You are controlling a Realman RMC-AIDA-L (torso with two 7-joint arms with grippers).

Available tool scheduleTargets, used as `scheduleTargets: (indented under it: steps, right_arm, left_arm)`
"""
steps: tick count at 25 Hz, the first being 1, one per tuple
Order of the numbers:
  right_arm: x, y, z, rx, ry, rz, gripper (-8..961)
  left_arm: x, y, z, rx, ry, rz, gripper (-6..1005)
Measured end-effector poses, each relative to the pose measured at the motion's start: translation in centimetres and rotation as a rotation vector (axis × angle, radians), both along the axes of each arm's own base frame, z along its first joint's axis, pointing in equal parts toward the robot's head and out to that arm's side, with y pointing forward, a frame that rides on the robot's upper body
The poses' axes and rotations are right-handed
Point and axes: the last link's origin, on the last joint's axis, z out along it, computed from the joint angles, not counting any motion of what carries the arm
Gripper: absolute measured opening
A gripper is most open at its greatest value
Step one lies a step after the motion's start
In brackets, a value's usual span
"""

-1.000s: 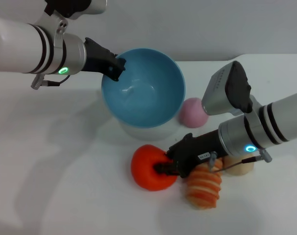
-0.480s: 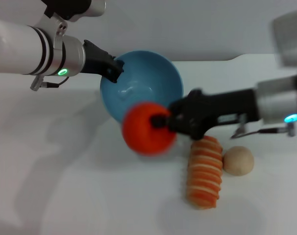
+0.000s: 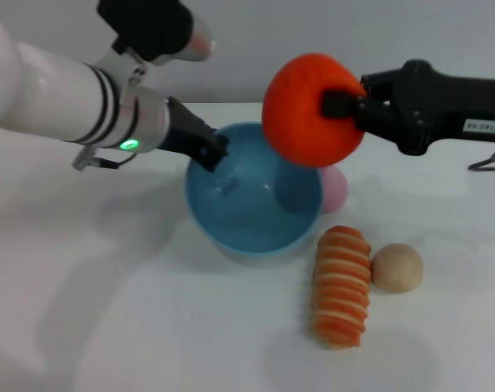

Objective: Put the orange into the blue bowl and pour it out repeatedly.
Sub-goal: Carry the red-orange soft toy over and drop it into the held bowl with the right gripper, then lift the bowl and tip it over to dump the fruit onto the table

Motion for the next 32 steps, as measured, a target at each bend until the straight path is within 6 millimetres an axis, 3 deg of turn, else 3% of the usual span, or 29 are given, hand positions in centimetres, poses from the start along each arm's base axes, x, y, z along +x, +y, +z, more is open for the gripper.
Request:
scheduleTargets:
  steps: [9, 15, 21, 28, 31, 32]
  right_arm:
    - [2.3, 1.4, -3.6, -0.090, -0.066, -0.175, 27]
    - [2.7, 1.8, -3.8, -0.098, -0.098, -0.227, 224]
    - [4.2, 1.8, -1.9, 0.005, -0.064, -0.248, 395]
    - [9.5, -0.2, 0.9, 0.192, -0.035, -0.350, 475]
    - [12.9, -2.5, 1.8, 0.291, 0.008, -0.420, 514]
    - [12.9, -2.5, 1.8, 0.291, 0.008, -0.420, 527]
  left_arm:
    - [1.4, -0.2, -1.2, -0.027, -0.021, -0.041, -1]
    - [1.0, -0.2, -1.2, -0.025, -0.019, -0.033, 0]
    - [0.6, 0.1, -1.2, -0.001, -0.017, -0.040, -1]
    - [-1.2, 1.2, -1.9, 0.075, -0.031, -0.042, 0]
    - [-0.9, 1.6, -2.0, 0.120, -0.034, -0.094, -1]
    - [-0.9, 1.6, -2.0, 0.120, -0.034, -0.094, -1]
